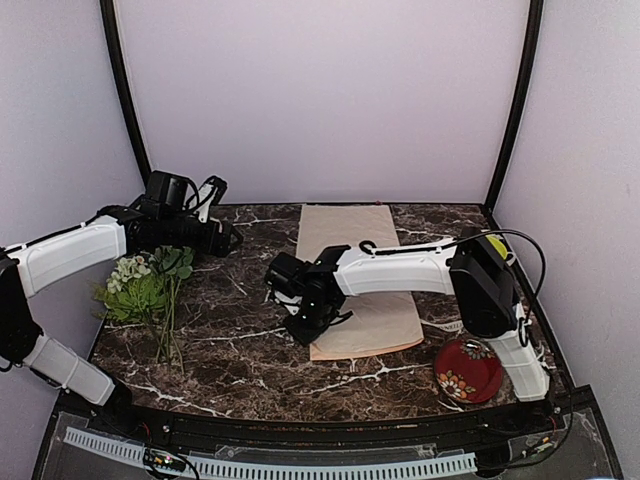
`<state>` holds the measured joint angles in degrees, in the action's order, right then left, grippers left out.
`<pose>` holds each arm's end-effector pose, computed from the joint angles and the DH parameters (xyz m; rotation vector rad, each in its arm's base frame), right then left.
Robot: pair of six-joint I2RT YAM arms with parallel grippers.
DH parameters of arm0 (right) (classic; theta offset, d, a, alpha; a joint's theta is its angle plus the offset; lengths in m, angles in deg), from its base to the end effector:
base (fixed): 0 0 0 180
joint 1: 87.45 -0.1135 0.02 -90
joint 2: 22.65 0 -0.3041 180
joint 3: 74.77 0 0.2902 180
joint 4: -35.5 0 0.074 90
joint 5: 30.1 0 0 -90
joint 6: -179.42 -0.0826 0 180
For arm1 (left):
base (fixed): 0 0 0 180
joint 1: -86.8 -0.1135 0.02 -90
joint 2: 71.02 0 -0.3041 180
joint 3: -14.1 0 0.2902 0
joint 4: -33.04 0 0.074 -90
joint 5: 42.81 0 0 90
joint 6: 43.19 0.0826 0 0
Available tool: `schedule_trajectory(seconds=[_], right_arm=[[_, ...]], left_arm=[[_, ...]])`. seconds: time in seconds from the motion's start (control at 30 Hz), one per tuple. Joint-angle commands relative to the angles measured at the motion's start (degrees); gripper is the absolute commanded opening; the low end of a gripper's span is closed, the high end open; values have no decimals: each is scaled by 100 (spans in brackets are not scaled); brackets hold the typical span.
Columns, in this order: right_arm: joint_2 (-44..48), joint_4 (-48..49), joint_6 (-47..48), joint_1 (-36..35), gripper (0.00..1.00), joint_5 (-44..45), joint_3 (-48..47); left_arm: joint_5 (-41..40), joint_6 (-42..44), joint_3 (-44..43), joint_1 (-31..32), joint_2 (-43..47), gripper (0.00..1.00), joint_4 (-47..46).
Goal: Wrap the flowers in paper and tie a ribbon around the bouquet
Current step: Pick up the corner of the folded wrapping paper from the center of the board, then unfold the folded wrapping paper at the center of the board.
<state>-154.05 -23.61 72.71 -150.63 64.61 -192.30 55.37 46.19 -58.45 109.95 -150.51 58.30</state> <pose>0.2536 0.4865 0.1226 -1.1105 2.6311 0.1843 0.3488 -0.1619 0.2944 0.5034 2.0925 -0.3950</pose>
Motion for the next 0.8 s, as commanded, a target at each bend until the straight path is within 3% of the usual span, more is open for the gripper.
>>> schedule_trajectory(seconds=[0.0, 0.17, 0.37, 0.47, 0.53, 0.63, 0.77], right_arm=[[76, 47, 13, 158, 0, -249, -241], [690, 563, -100, 288, 0, -710, -450], [1675, 1758, -552, 560, 0, -1143, 66], [2016, 2004, -703, 672, 0, -1181, 138], [2318, 2340, -898, 764, 0, -1210, 362], [2749, 3054, -1215, 860, 0, -1273, 825], [2942, 3460, -1328, 895, 0, -1219, 857]], left_arm=[[32, 79, 68, 34, 235, 84, -124], [-187, 151, 119, 32, 362, 84, -218], [-221, 286, 409, 37, 905, 83, -809], [308, 571, 815, 39, 1300, 74, -1275], [1068, 844, 936, 67, 1431, 70, -1324], [1874, 1345, 881, 345, 1449, 70, -924], [2049, 2320, 982, 1100, 1423, 77, -128]])
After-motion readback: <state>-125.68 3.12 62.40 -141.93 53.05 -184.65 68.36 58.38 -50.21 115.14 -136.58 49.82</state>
